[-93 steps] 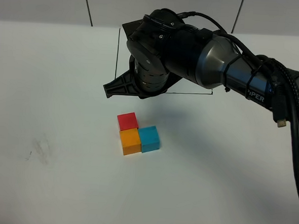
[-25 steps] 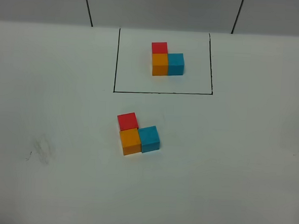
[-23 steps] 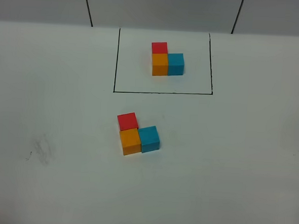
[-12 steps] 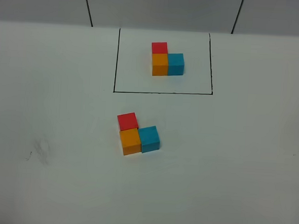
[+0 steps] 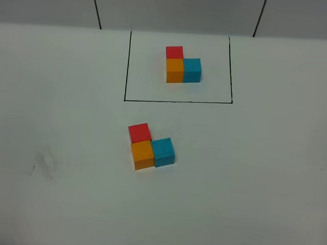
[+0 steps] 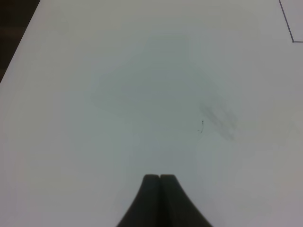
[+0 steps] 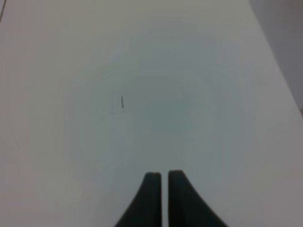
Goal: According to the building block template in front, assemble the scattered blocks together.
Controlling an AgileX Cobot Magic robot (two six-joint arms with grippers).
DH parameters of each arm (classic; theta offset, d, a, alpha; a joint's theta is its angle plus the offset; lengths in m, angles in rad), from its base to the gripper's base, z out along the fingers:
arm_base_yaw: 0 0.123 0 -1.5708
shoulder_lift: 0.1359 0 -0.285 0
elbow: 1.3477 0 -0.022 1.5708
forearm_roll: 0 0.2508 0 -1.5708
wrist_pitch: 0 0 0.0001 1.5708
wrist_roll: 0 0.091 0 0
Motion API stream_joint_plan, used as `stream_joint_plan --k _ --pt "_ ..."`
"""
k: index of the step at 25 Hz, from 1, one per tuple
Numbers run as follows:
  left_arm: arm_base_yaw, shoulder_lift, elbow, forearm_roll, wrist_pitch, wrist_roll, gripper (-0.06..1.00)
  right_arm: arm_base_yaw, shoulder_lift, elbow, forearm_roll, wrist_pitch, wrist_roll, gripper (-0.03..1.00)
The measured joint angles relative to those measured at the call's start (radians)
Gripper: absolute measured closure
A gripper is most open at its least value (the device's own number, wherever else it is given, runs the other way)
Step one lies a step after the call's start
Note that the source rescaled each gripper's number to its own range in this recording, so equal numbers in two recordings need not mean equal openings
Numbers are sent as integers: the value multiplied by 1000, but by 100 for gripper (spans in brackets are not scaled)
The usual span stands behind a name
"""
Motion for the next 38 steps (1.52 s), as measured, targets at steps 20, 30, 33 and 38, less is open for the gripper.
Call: stream_joint_plan --k 20,30,33,38 --pt "0 0 0 0 0 0 94 -23 -34 0 -16 0 -6 97" --pt "0 0 0 0 0 0 94 -23 -34 0 -16 0 -6 97" --pt "0 0 0 0 0 0 94 -23 -34 0 -16 0 -6 97" --pt "0 0 0 0 0 0 94 -23 -34 0 -16 0 -6 97"
